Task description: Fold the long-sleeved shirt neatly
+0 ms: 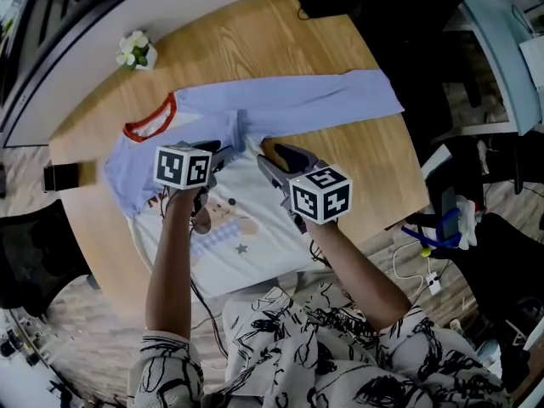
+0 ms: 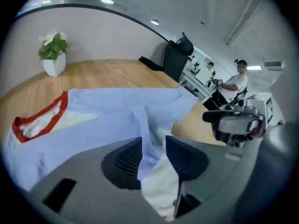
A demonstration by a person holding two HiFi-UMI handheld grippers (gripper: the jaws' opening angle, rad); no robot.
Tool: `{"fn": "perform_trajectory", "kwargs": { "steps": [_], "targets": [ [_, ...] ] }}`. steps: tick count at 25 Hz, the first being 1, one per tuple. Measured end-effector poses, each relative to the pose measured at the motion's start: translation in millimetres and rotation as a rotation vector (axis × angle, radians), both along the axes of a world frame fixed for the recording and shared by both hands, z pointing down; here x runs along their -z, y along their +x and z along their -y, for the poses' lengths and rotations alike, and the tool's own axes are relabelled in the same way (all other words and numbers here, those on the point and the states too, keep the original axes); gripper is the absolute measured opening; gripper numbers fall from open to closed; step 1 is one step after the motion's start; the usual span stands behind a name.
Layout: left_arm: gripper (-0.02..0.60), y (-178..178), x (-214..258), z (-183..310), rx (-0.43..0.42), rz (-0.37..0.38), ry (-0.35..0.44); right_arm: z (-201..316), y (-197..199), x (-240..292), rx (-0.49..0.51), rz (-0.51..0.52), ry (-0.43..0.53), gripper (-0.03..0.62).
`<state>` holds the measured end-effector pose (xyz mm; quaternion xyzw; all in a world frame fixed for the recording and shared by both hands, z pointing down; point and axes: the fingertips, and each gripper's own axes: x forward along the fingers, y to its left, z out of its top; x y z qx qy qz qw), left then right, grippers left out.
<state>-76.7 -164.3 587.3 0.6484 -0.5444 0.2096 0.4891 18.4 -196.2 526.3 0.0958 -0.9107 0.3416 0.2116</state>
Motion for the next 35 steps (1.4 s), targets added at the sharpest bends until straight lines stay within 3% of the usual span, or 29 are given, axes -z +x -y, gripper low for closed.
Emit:
{"fn": "perform_trajectory", "kwargs": {
  "steps": [2,3,4,5,9,11,12,13,16,18,20,23,28,31,35],
  "targets": [
    [0.163,5,-12,0,0.034,0.045,-0.037,7,0,9,0.019,-0.008,0.107,0.198],
    [0.133,6,-16,3,0.054,0.068,-0.045,11,1,12,0.026,-0.013,0.156,0.199],
    [0.037,10,-17,6,0.067,0.084,-0.042,14,3,14,0.029,-0.018,0.195,0.201],
    [0.014,17,-16,11,0.067,0.092,-0.030,18,6,16,0.025,-0.020,0.224,0.200],
    [0.044,49,-25,25,-0.039,0.131,-0.010,42,29,18,-0.016,-0.030,0.269,0.208],
    [0.152,62,-28,30,-0.065,0.081,0.010,59,49,18,-0.043,-0.043,0.281,0.216],
    [0.216,69,-23,35,-0.068,0.043,0.039,70,61,18,-0.063,-0.046,0.286,0.218],
    [0.233,75,-12,42,-0.069,0.008,0.088,83,74,19,-0.089,-0.047,0.291,0.221],
    [0.233,101,58,83,-0.086,-0.062,0.331,129,124,20,-0.210,-0.042,0.300,0.224],
    [0.240,125,111,122,-0.115,-0.068,0.488,166,164,18,-0.309,-0.038,0.283,0.230],
    [0.239,148,140,160,-0.177,-0.025,0.555,200,199,12,-0.405,-0.026,0.234,0.250],
    [0.239,178,138,215,-0.287,0.066,0.530,234,234,-1,-0.526,-0.010,0.133,0.252],
    [0.239,228,114,295,-0.436,0.131,0.451,271,270,-31,-0.652,-0.052,0.007,0.259],
    [0.239,254,93,328,-0.542,0.159,0.392,288,281,-45,-0.655,-0.045,-0.070,0.258],
    [0.239,271,68,357,-0.621,0.206,0.338,299,279,-72,-0.618,-0.046,-0.261,0.232]
  ]
}}
